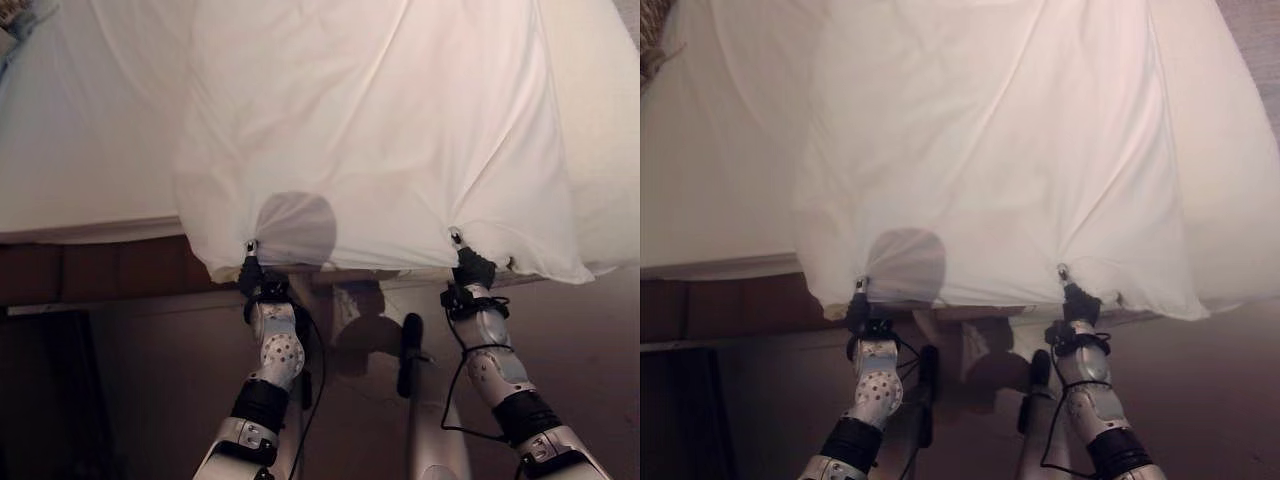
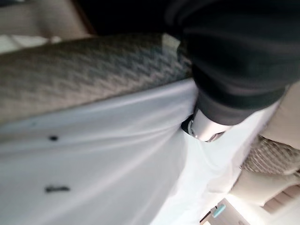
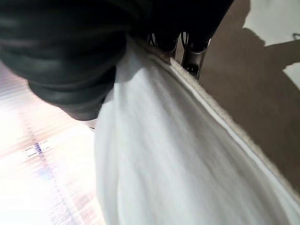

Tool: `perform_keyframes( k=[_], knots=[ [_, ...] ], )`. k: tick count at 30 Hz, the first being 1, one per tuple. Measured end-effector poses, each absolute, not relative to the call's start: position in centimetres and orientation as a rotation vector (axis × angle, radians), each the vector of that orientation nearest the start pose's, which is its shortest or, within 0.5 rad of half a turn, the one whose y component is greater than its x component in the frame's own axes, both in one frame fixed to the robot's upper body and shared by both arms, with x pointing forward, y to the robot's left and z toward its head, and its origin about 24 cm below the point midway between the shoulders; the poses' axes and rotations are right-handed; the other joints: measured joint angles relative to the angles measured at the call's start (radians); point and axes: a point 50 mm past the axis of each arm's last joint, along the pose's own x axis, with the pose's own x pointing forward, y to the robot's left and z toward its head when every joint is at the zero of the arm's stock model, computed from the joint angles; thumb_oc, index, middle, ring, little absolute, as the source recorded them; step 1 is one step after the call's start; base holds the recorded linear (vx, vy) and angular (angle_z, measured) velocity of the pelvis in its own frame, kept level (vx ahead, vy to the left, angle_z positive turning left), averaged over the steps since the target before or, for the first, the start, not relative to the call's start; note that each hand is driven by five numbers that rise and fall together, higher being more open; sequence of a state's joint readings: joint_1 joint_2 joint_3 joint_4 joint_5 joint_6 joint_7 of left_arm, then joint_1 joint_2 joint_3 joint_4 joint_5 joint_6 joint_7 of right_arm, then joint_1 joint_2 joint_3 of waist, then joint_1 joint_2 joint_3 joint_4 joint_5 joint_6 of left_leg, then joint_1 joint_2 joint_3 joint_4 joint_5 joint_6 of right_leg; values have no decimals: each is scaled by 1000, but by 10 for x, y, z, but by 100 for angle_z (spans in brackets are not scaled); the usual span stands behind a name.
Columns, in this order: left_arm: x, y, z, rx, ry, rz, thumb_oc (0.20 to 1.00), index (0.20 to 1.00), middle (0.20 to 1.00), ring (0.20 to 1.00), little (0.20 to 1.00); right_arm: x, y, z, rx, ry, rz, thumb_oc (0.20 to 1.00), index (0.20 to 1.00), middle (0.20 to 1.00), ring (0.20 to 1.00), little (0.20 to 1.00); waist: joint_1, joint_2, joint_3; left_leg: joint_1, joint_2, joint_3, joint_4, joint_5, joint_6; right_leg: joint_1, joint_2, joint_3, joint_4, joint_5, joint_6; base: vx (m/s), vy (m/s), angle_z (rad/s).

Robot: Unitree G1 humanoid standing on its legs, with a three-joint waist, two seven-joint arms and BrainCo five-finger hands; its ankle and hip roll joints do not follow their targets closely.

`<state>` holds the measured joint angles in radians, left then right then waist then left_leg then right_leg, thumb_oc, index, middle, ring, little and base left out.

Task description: Make the bed

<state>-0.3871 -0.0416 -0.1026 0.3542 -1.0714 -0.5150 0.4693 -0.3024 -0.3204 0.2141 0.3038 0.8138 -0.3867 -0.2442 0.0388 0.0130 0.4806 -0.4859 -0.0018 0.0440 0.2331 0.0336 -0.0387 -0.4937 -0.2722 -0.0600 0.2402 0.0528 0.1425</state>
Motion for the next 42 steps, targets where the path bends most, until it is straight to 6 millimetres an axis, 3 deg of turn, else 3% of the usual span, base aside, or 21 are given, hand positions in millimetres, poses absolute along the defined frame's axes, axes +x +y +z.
perform_keyframes(
  k=[1,3,9,17,20,22,23,24,25,26,27,28,29,34,36,39,42],
  knots=[
    [315,138,69,-1131,-109,501,200,200,200,200,200,307,-186,73,484,-198,-166,200,200,200,200,200,-1,1,0,6,-9,-10,-20,10,10,7,39,10,8,-39,21,-9,104,-1],
    [315,139,69,-1108,-109,518,200,200,200,200,200,309,-183,66,499,-172,-189,200,200,200,200,200,-4,2,1,13,-7,-32,-78,50,13,11,80,35,4,-58,-16,-19,29,16],
    [317,143,49,-1101,-32,641,200,200,200,200,200,314,-176,37,516,-54,-215,200,200,200,200,200,-1,-5,5,33,4,-10,-106,59,10,26,91,18,-27,-33,-17,5,-86,-8],
    [311,150,-4,-957,178,789,200,200,200,200,200,307,-175,-12,475,174,-237,200,200,200,200,200,-27,-9,-2,90,53,-27,-164,77,-22,76,132,-33,-39,-55,-57,32,-47,4],
    [310,150,-14,-910,238,789,200,200,200,200,200,304,-179,-23,440,232,-242,200,200,200,200,200,-26,-9,-23,92,56,-32,-168,76,-25,80,134,-40,-38,-62,-60,50,-17,6],
    [308,154,-30,-872,347,805,200,200,200,200,200,296,-182,-45,394,366,-246,200,200,200,200,200,-24,-13,-57,106,54,-33,-174,75,-26,93,131,-43,-38,-70,-59,39,-18,6],
    [307,155,-32,-862,361,804,200,200,200,200,200,294,-182,-47,382,384,-245,294,294,294,294,294,-24,-11,-64,108,54,-34,-177,75,-26,94,131,-44,-38,-71,-59,66,-24,4],
    [304,158,-38,-816,395,791,200,200,200,200,200,290,-182,-55,367,432,-253,548,548,548,548,548,-24,-12,-81,109,54,-36,-178,75,-27,96,131,-47,-38,-72,-59,51,-16,7],
    [303,160,-40,-809,407,784,200,200,200,200,200,287,-182,-60,365,469,-255,950,950,950,950,950,-25,-11,-87,112,54,-41,-178,74,-27,101,131,-53,-38,-74,-59,50,-19,10],
    [303,161,-40,-809,409,776,238,238,238,238,238,285,-182,-63,370,488,-260,1000,1000,1000,1000,1000,-25,-11,-87,115,54,-44,-178,74,-27,107,131,-56,-38,-75,-59,48,-25,11],
    [304,163,-41,-807,413,765,454,454,454,454,454,279,-183,-70,378,527,-274,1000,1000,1000,1000,1000,-23,-11,-87,118,54,-46,-178,74,-28,110,131,-59,-35,-78,-60,45,-29,7],
    [302,167,-43,-808,417,771,893,893,893,893,893,274,-186,-75,378,560,-284,1000,1000,1000,1000,1000,-24,-11,-87,119,54,-46,-178,74,-28,111,131,-59,-35,-78,-60,35,-25,3],
    [301,170,-44,-808,422,777,1000,1000,1000,1000,1000,269,-188,-80,375,585,-290,1000,1000,1000,1000,1000,-24,-11,-87,119,54,-47,-178,74,-28,111,131,-59,-35,-78,-60,0,0,0],
    [279,187,-62,-645,450,762,1000,1000,1000,1000,1000,214,-205,-118,227,802,-301,1000,1000,1000,1000,1000,-24,-7,-85,120,52,-48,-178,74,-28,117,131,-65,-38,-78,-60,2,-7,1],
    [252,196,-83,-490,521,758,1000,1000,1000,1000,1000,196,-213,-127,168,848,-304,1000,1000,1000,1000,1000,-23,1,-80,119,51,-51,-177,74,-28,121,131,-70,-39,-78,-59,6,1,6],
    [208,211,-110,-337,640,780,1000,1000,1000,1000,1000,194,-214,-127,151,842,-303,1000,1000,1000,1000,1000,-21,13,-74,109,54,-56,-178,74,-30,119,128,-85,-43,-81,-55,8,-3,13],
    [187,215,-120,-176,690,706,1000,1000,1000,1000,1000,199,-214,-123,119,808,-280,1000,1000,1000,1000,1000,-4,25,-67,101,52,-66,-188,80,-33,104,126,-88,-31,-83,-55,7,-1,9]
  ],
)
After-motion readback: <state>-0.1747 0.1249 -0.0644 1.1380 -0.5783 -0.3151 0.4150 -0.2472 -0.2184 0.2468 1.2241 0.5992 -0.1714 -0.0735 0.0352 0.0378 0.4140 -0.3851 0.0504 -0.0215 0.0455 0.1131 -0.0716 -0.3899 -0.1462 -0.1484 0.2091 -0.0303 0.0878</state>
